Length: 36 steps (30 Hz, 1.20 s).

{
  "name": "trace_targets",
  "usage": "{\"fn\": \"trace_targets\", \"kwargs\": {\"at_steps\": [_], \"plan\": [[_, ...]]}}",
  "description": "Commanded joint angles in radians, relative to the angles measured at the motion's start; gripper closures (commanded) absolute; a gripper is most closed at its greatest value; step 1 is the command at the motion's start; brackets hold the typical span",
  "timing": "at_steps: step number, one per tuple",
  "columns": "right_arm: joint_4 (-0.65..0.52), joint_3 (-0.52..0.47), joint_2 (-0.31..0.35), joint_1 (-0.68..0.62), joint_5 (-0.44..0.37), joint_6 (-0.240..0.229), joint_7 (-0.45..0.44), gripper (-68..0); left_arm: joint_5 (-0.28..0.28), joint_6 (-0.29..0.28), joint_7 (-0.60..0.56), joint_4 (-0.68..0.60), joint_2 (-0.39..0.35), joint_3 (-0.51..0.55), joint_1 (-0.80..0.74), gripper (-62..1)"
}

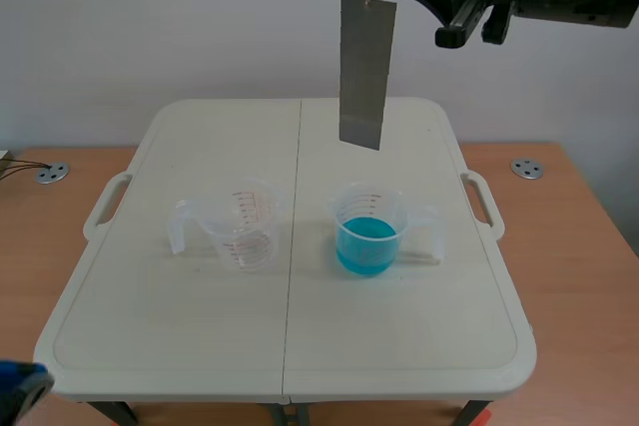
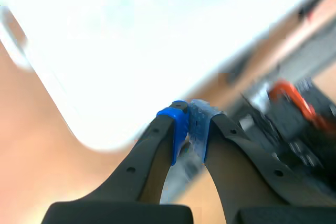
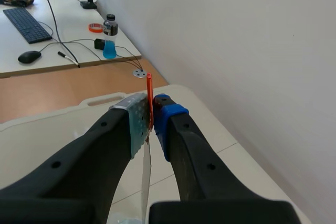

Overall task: Hold the metal plate by the orange handle, dip it into the blue solution, take it out and point at it, then put the plate back in the beaker on the left.
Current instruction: 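Move the plate over the blue solution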

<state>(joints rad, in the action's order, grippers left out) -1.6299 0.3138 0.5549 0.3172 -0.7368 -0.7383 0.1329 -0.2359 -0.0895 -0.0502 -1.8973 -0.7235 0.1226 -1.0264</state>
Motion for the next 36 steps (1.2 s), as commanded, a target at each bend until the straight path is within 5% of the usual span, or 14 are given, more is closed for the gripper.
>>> {"fn": "trace_targets", "kwargs": {"at_steps": [1, 5, 13, 21, 28, 36], "plan": [[-0.012, -0.007, 0.026, 0.006, -0.03, 0.003, -0.012, -1.5, -0.007, -0.01, -0.013, -0.006, 0.006, -0.006, 0.051, -2.7], [-0.012, -0.007, 0.09, -0.008, -0.072, 0.003, -0.054, -1.5, -0.015, -0.022, -0.012, -0.008, 0.005, -0.025, 0.194, -2.7], [-0.012, -0.007, 0.168, -0.008, -0.106, 0.003, -0.098, -1.5, -0.033, -0.143, -0.004, -0.008, 0.005, -0.154, 0.451, -2.7], [-0.012, -0.007, 0.171, -0.041, -0.105, 0.003, -0.109, -1.5, -0.032, -0.146, 0.05, -0.005, 0.024, -0.378, 0.663, -2.7], [-0.012, -0.006, 0.171, -0.043, -0.105, 0.003, -0.117, -1.5, -0.025, -0.146, 0.145, 0.058, 0.127, -0.521, 0.848, -2.7], [-0.012, -0.007, 0.171, -0.043, -0.106, 0.003, -0.118, -1.5, 0.087, -0.144, 0.153, 0.204, 0.28, -0.585, 0.977, -2.7]]}}
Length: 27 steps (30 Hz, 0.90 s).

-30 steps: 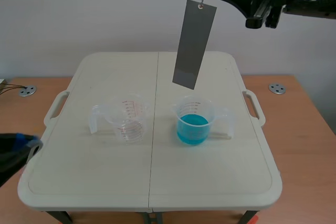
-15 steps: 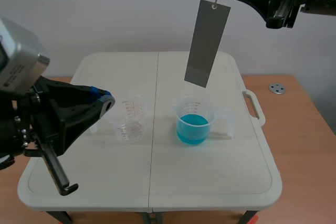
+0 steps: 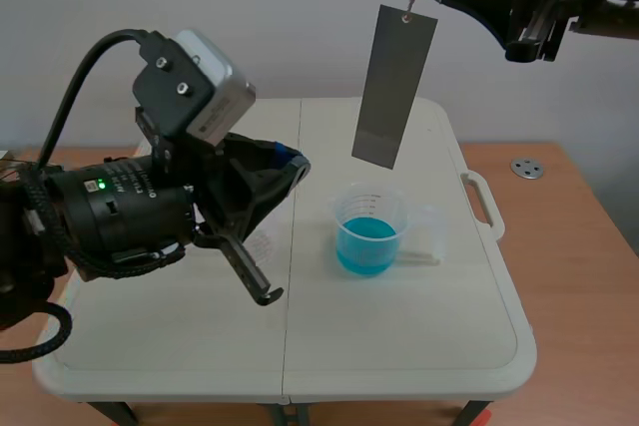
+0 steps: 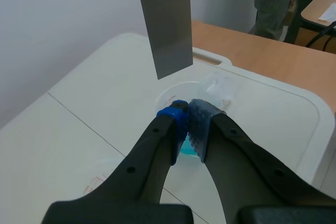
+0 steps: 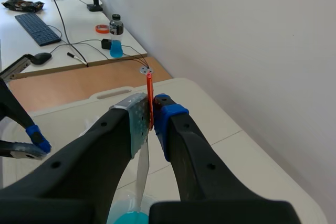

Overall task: Hold the metal plate by the orange handle, dip it into the blue solution, take it out and point at it, then put the plate back in the beaker on the left.
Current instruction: 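Move the plate over the blue solution, then point at the plate with the left hand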

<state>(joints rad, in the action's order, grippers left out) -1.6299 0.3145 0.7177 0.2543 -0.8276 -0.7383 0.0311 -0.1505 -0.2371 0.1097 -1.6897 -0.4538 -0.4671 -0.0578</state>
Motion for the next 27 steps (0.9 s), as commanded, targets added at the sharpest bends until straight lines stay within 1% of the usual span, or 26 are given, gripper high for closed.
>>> {"fn": "trace_targets", "kwargs": {"at_steps": [1, 4, 6, 10, 12, 17, 20, 27], "plan": [[-0.012, -0.008, 0.007, 0.02, -0.015, 0.003, -0.016, -1.5, 0.014, 0.004, -0.007, 0.017, 0.031, 0.004, 0.022, -2.7], [-0.012, -0.008, 0.002, 0.02, -0.015, 0.003, -0.016, -1.5, 0.043, 0.005, -0.007, 0.076, 0.082, 0.004, 0.06, -2.7], [-0.012, -0.008, 0.002, 0.02, -0.015, 0.003, -0.016, -1.5, 0.052, 0.005, -0.006, 0.113, 0.11, 0.003, 0.084, -2.7], [-0.012, -0.008, 0.002, 0.02, -0.015, 0.003, -0.016, -1.5, 0.089, 0.005, -0.006, 0.18, 0.156, 0.003, 0.125, -2.7], [-0.012, -0.008, 0.002, 0.02, -0.015, 0.003, -0.016, -1.5, 0.093, 0.005, -0.007, 0.205, 0.172, 0.003, 0.14, -2.7], [-0.012, -0.008, 0.002, 0.02, -0.015, 0.003, -0.016, -1.5, 0.097, 0.002, -0.007, 0.258, 0.196, 0.001, 0.172, -2.7], [-0.012, -0.008, 0.002, 0.02, -0.015, 0.003, -0.016, -1.5, 0.115, 0.002, -0.008, 0.287, 0.209, -0.001, 0.188, -2.7], [-0.012, -0.008, 0.002, 0.02, -0.015, 0.004, -0.016, -1.5, 0.122, 0.002, -0.012, 0.314, 0.209, -0.006, 0.197, -2.7]]}}
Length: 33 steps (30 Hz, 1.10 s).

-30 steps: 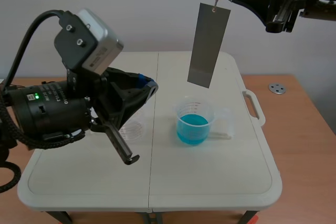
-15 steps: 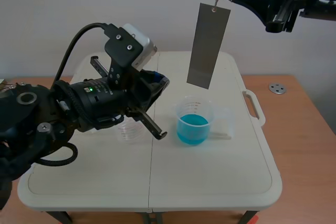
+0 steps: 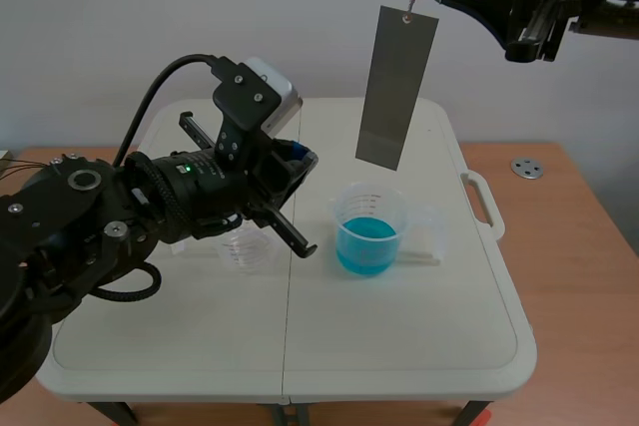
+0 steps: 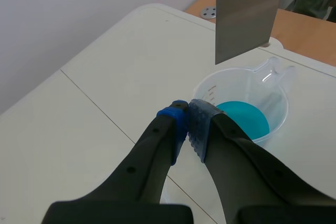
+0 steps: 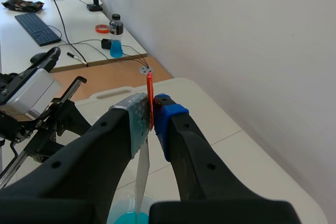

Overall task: Hold the metal plate by the orange handle, dip it into the blue solution, take it out and point at it, then put the plate back in the beaker on the left.
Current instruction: 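Point at the plate with the left hand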

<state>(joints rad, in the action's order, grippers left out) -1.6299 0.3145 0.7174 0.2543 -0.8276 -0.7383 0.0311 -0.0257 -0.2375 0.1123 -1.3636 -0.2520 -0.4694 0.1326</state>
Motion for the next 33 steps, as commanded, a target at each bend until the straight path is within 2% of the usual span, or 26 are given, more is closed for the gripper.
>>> {"fn": "trace_targets", "kwargs": {"at_steps": [1, 17, 22, 28, 33], "plan": [[-0.012, -0.008, 0.003, 0.02, -0.015, 0.004, -0.016, -1.5, -0.003, 0.002, -0.015, -0.01, 0.008, -0.004, 0.006, -2.7], [-0.012, -0.008, 0.003, 0.02, -0.015, 0.004, -0.016, -1.5, -0.005, 0.008, -0.015, -0.01, 0.003, -0.002, 0.006, -2.7], [-0.012, -0.008, 0.003, 0.02, -0.015, 0.004, -0.019, -1.5, -0.008, 0.061, -0.006, -0.025, -0.019, 0.029, -0.013, -2.7], [-0.012, -0.008, 0.003, 0.02, -0.015, 0.004, -0.019, -1.5, -0.014, 0.071, -0.015, -0.152, -0.113, 0.11, -0.144, -2.7], [-0.012, -0.008, 0.0, 0.02, -0.014, 0.004, -0.019, -1.5, -0.096, 0.071, -0.018, -0.28, -0.214, 0.215, -0.305, -2.7]]}}
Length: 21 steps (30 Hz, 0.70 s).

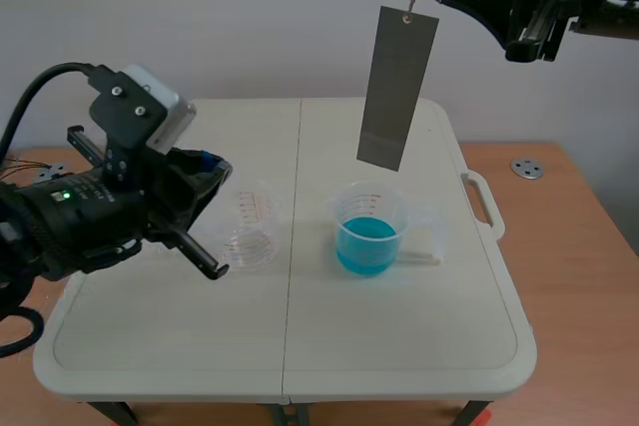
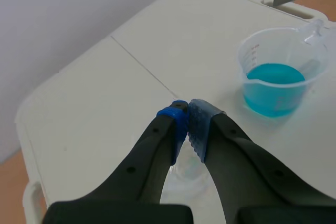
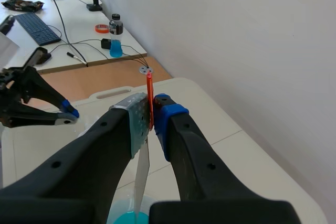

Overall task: Hold the metal plate by the orange handle, dip it into the blue solution, take it out and point at it, then put the plate back in the beaker on the left.
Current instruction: 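Point at the plate with the left hand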

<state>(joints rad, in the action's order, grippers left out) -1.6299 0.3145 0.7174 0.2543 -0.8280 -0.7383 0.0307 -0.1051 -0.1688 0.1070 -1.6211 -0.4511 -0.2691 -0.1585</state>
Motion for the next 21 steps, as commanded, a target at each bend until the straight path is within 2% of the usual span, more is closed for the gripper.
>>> {"fn": "trace_targets", "kwargs": {"at_steps": [1, 6, 9, 13, 17, 21], "plan": [[-0.012, -0.008, -0.002, 0.02, -0.014, 0.004, -0.018, -1.5, -0.037, 0.003, -0.013, -0.045, -0.035, 0.04, -0.049, -2.7], [-0.012, -0.007, -0.019, 0.019, 0.002, 0.004, 0.005, -1.5, -0.121, 0.002, -0.014, -0.127, -0.13, 0.166, -0.232, -2.7], [-0.011, -0.007, -0.03, 0.019, 0.036, 0.004, 0.008, -1.5, -0.152, 0.002, -0.035, -0.143, -0.174, 0.243, -0.35, -2.7], [0.006, -0.007, -0.041, 0.019, 0.043, 0.004, 0.008, -1.5, -0.194, 0.002, -0.044, -0.143, -0.215, 0.327, -0.502, -2.7], [0.043, -0.007, -0.056, 0.019, 0.052, 0.003, 0.007, -1.5, -0.198, 0.002, -0.047, -0.143, -0.233, 0.38, -0.644, -2.7], [0.089, -0.006, -0.082, 0.019, 0.086, -0.001, 0.005, -1.5, -0.19, 0.001, -0.047, -0.135, -0.234, 0.389, -0.756, -2.7]]}}
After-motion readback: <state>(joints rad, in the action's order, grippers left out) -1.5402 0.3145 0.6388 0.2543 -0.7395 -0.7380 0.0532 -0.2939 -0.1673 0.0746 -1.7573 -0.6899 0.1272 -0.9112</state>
